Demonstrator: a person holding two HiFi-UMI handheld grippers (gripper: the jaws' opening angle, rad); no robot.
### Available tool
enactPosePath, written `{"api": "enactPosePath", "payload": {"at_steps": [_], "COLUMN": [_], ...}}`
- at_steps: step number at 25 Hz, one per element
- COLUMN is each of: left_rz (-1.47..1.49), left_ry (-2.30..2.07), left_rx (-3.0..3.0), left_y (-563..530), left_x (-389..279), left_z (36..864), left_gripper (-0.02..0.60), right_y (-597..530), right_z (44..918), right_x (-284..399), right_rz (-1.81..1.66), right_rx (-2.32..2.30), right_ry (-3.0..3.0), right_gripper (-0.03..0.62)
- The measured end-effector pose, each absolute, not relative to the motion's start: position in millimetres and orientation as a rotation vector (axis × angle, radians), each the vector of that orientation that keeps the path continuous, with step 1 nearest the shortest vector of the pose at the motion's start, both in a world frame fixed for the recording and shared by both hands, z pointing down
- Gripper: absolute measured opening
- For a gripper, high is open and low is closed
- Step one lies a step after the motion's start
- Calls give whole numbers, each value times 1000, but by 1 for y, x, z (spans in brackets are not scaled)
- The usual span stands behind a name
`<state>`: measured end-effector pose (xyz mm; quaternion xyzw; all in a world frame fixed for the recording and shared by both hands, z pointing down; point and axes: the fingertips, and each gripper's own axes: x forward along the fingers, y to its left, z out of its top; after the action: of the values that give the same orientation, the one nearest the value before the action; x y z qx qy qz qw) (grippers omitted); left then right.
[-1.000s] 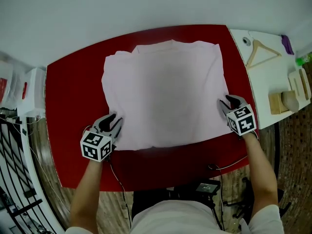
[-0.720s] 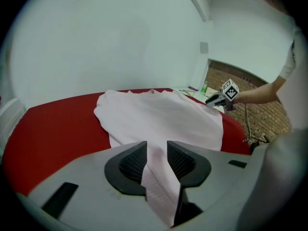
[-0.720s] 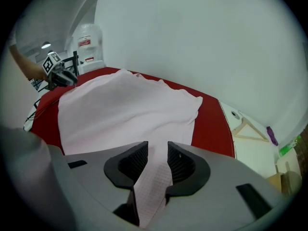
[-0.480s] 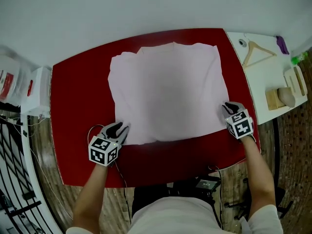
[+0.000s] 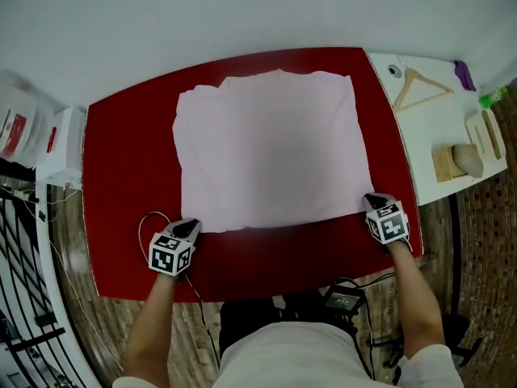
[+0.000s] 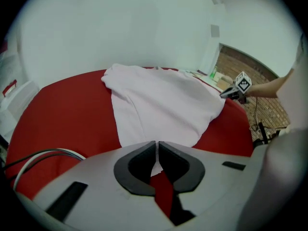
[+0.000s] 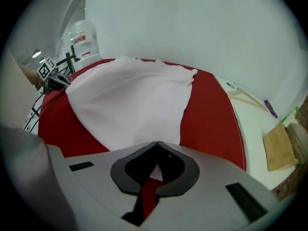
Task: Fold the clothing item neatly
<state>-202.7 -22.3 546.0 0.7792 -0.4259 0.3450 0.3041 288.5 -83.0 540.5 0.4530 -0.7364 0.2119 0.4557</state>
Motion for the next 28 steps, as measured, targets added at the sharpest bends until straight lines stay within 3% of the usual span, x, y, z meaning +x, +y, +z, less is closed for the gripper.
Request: {"api": "enactPosePath", "payload": {"at_steps": [28], "left_rz": [804], "left_ry": [-1148], "left_rx": [1956], "left_y": [-1], "left_x": [-222], "left_z": [549], "left_gripper": [5], "right_y": [-74], "right_z": [538], "right_x": [318], "right_rz": [490], "right_rx": [1103], "right_ry": [-1738], "right_gripper": [14]}}
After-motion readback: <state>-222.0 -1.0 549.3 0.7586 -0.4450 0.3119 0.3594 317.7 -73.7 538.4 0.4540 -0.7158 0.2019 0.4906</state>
